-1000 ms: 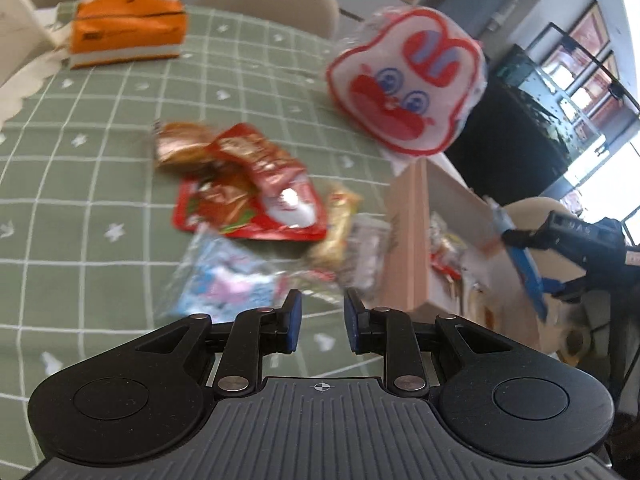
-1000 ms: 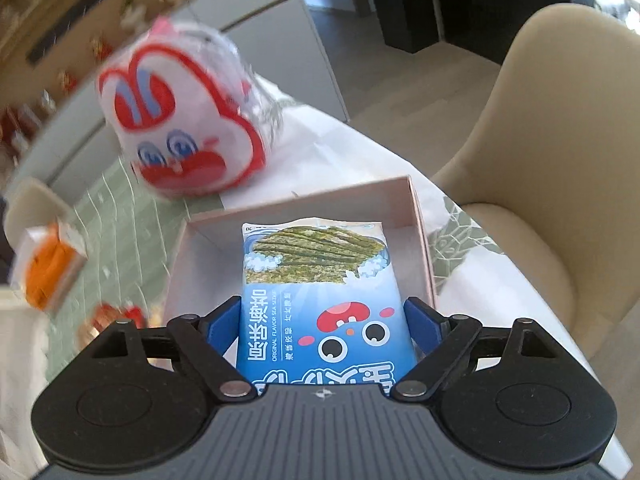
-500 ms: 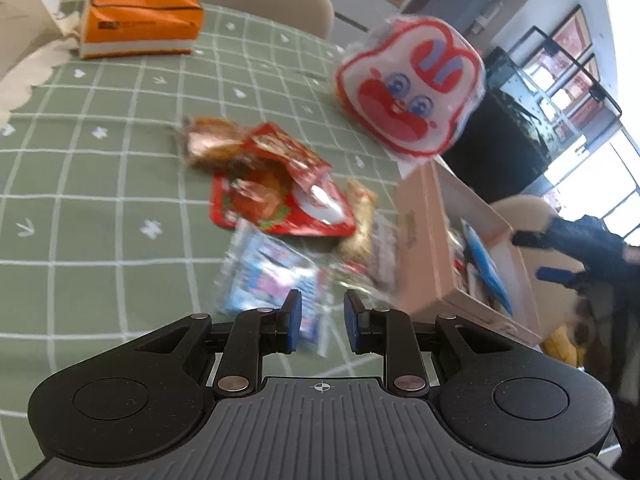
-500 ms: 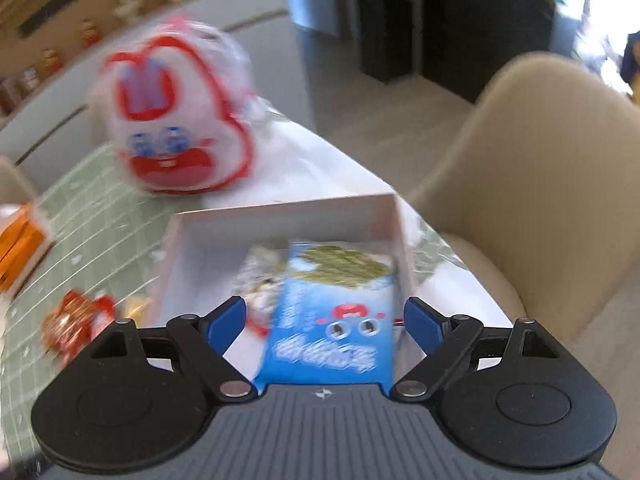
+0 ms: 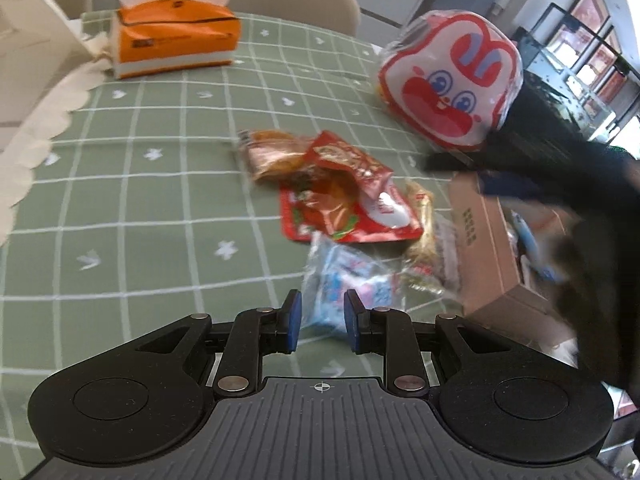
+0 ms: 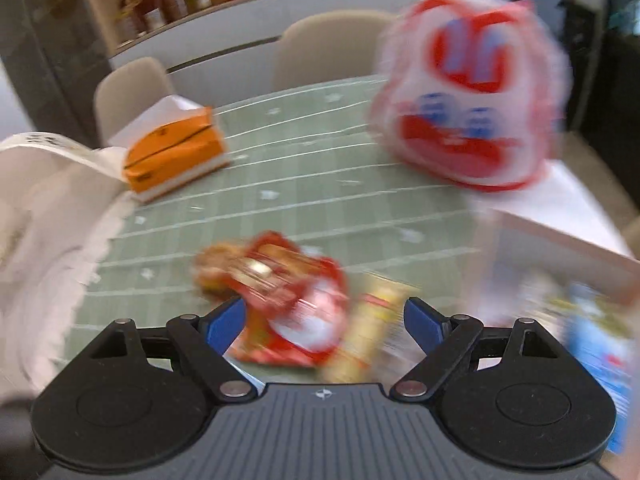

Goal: Organize snacks

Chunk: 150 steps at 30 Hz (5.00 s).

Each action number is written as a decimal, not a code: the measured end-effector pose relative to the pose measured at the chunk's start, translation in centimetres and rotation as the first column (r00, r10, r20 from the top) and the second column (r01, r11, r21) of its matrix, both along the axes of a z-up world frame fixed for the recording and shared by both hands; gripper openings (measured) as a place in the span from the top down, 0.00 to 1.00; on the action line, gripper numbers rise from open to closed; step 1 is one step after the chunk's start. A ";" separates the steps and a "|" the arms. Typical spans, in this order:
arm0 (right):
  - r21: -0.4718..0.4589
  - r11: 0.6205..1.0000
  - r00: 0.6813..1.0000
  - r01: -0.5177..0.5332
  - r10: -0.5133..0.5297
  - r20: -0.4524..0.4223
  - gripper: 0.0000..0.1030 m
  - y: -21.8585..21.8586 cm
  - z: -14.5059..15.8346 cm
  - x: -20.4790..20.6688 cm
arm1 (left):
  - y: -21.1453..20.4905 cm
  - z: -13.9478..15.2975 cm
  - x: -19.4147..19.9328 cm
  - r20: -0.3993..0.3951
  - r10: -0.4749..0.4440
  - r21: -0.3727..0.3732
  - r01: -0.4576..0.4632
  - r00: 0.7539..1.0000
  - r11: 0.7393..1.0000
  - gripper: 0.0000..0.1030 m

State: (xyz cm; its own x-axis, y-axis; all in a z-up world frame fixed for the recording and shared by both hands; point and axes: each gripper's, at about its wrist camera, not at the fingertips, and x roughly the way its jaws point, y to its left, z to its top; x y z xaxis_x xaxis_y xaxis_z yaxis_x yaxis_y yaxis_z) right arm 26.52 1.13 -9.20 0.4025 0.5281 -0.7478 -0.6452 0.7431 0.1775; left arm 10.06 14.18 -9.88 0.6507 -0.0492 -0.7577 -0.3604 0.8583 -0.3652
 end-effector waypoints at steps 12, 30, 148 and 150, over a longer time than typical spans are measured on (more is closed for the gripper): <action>-0.164 0.976 0.989 -0.140 0.145 0.017 0.15 10.3 -4.8 1.8 | 1.9 0.4 -7.1 0.015 0.007 -0.068 -0.006 1.000 0.998 0.75; -0.160 0.981 0.994 -0.110 0.109 -0.014 0.33 -2.3 -4.0 -10.1 | 0.3 -0.6 -7.9 -0.015 -0.044 -0.114 0.042 0.999 0.993 0.75; -0.008 0.966 0.966 0.258 -0.258 0.022 0.06 -21.9 -5.4 -15.5 | -10.1 -2.5 -3.5 -0.150 -0.324 0.186 0.348 0.934 0.919 0.35; -0.001 0.975 0.975 0.224 -0.224 0.010 0.06 -21.8 -5.7 -15.8 | -10.2 -2.6 -3.5 -0.152 -0.324 0.191 0.350 0.934 0.917 0.35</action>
State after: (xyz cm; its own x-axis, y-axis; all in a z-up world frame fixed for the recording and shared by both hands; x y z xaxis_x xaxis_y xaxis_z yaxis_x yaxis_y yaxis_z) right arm 10.69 -20.70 -14.93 0.5177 0.4218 -0.7443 -0.4641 0.8693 0.1699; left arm 6.53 3.98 -12.43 0.5317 -0.0805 -0.8431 -0.0646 0.9887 -0.1352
